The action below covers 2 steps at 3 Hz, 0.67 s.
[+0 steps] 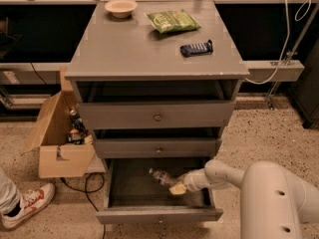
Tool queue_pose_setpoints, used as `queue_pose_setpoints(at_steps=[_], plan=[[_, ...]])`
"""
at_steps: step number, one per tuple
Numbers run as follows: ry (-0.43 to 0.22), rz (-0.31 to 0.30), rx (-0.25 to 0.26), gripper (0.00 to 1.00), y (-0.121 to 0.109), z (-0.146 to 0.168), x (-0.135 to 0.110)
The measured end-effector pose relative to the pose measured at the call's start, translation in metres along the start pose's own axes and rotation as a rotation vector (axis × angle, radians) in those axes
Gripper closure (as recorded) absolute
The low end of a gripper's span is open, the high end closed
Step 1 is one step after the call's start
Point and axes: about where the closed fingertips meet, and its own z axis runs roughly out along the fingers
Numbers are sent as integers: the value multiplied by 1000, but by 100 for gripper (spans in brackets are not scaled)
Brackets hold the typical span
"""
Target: Place water bottle into bottom drawer
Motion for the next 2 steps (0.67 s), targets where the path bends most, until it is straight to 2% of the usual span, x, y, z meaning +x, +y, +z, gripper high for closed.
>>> queue_pose_setpoints(at_steps=[1,2], plan=[[-6,17,-10,50,-5,13,2],[-15,22,-54,26,-5,33,2]])
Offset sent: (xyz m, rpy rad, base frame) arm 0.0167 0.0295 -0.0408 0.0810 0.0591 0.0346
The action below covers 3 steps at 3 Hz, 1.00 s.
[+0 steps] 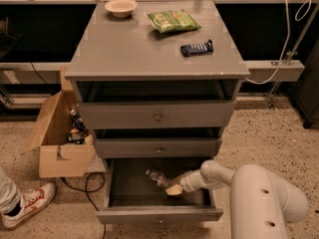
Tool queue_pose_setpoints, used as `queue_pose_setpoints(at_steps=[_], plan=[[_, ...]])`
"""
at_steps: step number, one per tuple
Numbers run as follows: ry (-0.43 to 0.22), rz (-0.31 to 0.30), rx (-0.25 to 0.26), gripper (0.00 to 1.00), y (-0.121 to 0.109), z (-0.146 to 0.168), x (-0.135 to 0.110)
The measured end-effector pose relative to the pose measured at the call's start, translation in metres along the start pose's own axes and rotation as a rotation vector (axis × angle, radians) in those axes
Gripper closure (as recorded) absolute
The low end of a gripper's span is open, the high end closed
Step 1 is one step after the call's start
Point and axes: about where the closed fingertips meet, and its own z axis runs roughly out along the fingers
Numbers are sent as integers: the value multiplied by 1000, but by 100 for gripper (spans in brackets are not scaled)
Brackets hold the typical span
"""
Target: Place water bottle into bottom drawer
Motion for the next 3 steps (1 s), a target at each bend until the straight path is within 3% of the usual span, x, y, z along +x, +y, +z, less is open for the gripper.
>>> queue_pose_setpoints(at_steps=[1,2,3], plan=[[-25,-2,-34,3,-2,9,-1],[-80,-34,-15,0,-9,-28,-7],[-139,-54,45,0,-8,-86,-11]])
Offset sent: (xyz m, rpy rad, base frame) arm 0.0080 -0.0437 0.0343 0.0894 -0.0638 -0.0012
